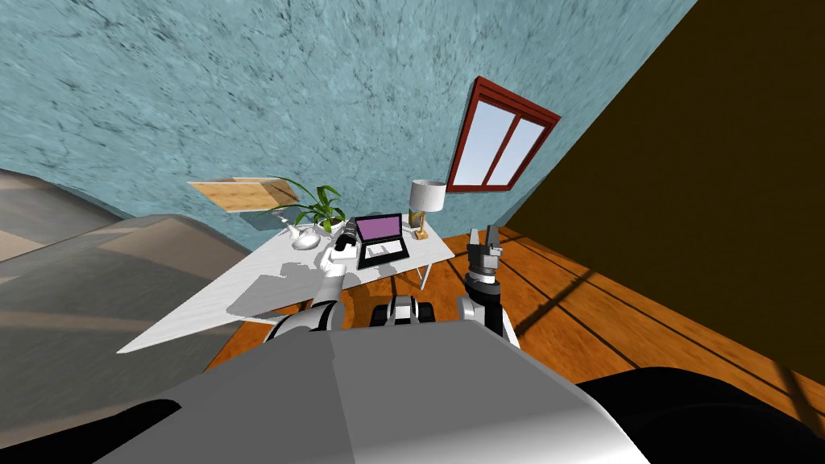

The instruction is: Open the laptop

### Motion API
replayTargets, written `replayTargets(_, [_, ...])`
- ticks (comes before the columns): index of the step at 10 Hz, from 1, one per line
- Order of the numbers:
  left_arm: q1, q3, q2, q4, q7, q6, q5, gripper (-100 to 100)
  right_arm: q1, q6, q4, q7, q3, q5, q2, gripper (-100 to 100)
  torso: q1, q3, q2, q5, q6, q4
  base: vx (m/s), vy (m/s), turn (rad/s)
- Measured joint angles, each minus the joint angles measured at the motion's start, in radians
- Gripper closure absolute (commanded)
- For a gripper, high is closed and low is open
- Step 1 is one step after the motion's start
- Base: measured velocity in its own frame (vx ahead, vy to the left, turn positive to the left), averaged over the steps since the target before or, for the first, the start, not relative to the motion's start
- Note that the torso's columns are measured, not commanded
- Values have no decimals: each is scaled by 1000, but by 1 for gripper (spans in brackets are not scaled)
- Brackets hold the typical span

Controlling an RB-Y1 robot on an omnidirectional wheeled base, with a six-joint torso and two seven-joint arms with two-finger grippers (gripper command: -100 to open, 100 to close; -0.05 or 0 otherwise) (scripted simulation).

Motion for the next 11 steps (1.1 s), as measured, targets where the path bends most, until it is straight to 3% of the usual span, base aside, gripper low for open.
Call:
replayTargets(2, [-6,3,1,1,0,7,-1,-100,0,0,0,0,0,0,0,0,-2,-3,-5,-1,0,-1,84,32,-20])
replayTargets(3, [-7,3,1,1,0,9,-1,100,0,0,0,0,0,0,0,0,-2,-2,-2,0,0,-1,12,5,3])
replayTargets(5, [6,3,0,-8,2,-16,1,100,0,0,0,0,0,0,0,0,2,0,-1,3,-1,-4,28,-14,25])
replayTargets(11, [88,12,-26,-19,5,-190,-5,100,0,0,0,0,0,0,0,0,4,-3,-5,3,1,-4,22,-22,22])
